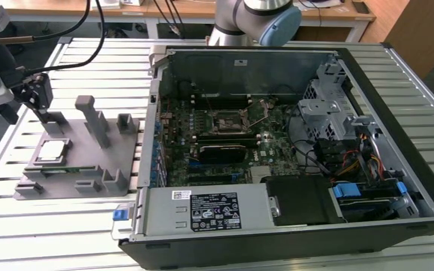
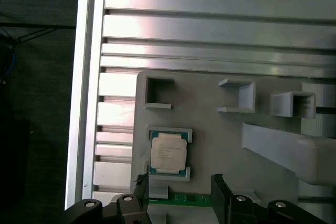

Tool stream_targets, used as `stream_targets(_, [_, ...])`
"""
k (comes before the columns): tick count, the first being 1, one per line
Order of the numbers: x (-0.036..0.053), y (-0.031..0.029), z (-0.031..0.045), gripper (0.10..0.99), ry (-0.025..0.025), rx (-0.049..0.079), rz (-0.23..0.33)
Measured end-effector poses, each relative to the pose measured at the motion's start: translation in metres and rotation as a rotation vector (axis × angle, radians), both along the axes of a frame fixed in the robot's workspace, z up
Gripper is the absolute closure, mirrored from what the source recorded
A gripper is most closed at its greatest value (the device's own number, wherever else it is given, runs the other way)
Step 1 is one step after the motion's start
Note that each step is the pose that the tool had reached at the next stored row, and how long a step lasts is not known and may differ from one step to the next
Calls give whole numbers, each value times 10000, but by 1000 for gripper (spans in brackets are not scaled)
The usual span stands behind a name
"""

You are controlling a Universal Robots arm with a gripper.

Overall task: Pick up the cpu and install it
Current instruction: 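Pick up the cpu and move it towards the insertion slot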

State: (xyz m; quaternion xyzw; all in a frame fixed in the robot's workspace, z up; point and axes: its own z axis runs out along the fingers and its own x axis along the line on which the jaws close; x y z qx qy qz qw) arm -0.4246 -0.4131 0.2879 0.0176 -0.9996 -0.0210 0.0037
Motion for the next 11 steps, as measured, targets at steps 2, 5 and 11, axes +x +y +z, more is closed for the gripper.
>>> stream_targets(2, [0,0,-6,498,1,0,1])
stream_targets(5, [0,0,-14,498,1,0,4])
stream_targets(11, [0,0,-35,498,2,0,9])
